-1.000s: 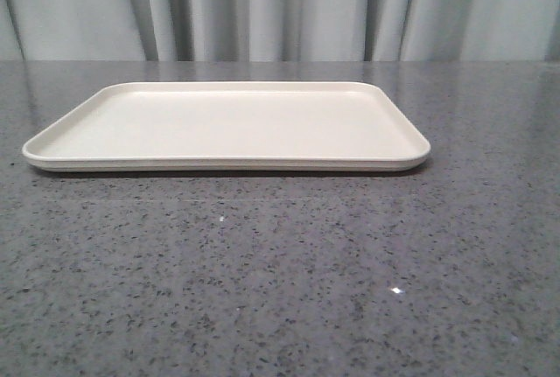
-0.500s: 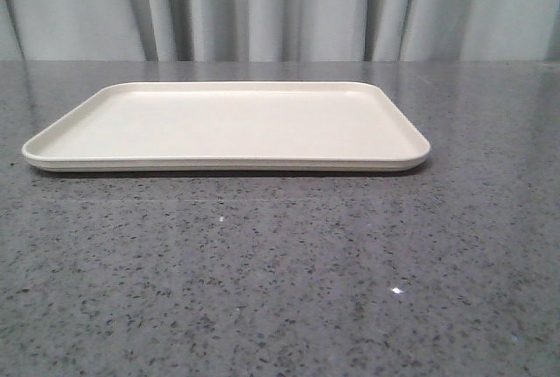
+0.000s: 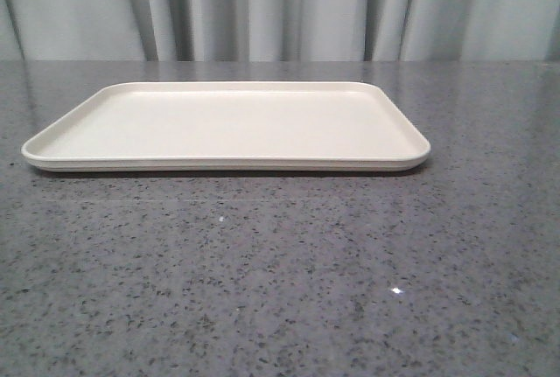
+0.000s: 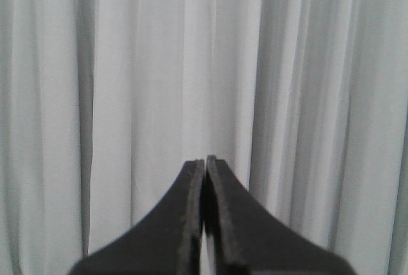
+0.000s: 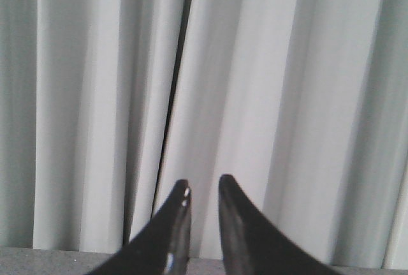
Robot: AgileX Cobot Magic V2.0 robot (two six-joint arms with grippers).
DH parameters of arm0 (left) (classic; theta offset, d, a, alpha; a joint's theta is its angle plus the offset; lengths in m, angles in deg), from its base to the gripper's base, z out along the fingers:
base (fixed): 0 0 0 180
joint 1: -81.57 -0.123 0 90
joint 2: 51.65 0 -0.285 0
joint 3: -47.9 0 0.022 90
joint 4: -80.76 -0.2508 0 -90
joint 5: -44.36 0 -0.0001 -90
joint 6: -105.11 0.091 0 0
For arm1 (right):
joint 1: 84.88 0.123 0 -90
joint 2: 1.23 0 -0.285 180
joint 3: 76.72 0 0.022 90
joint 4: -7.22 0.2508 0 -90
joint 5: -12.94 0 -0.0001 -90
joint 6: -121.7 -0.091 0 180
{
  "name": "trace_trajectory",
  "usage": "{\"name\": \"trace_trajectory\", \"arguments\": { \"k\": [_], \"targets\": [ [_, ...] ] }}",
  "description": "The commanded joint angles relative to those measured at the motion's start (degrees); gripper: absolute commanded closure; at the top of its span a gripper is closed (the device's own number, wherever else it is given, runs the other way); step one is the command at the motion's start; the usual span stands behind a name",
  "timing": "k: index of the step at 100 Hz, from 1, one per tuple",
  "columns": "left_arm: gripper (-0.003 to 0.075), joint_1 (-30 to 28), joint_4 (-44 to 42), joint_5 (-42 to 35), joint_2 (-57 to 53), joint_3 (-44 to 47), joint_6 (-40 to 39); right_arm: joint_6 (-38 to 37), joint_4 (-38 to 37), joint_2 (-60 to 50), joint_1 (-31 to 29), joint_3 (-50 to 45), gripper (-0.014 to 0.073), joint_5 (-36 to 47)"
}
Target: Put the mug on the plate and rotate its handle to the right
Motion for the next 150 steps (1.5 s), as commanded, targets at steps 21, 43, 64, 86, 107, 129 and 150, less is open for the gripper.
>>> {"name": "trace_trajectory", "arguments": {
  "k": [21,43,64,86,107,129,150],
  "targets": [
    [0.0528,-0.1,-0.3,3.8,4.6,-6.8,-0.2,0.9,-2.0,1.0,0.1,2.0,0.0291,8.5],
    [0.0344,-0.1,-0.3,5.2,6.0,-8.4,-0.2,0.9,-3.5,0.8,0.1,2.0,0.0293,8.4],
    [0.0342,-0.1,-0.5,5.1,6.0,-8.4,-0.2,0.9,-3.4,0.9,0.1,2.0,0.0282,6.7],
    [0.034,-0.1,-0.8,7.2,6.3,-10.3,-0.2,0.7,-3.4,1.2,0.1,2.0,0.0053,5.3],
    [0.0341,-0.1,-1.6,11.8,8.5,-17.0,1.8,0.6,-3.0,1.3,0.1,3.4,0.0028,6.1],
    [0.034,-0.1,-3.0,23.6,14.2,-27.2,2.4,0.6,-3.6,3.6,0.1,9.4,0.0028,1.2],
    [0.0341,-0.1,-3.1,32.7,19.4,-35.3,4.1,0.7,-4.1,7.2,0.1,14.9,0.0028,-4.0]
  ]
}}
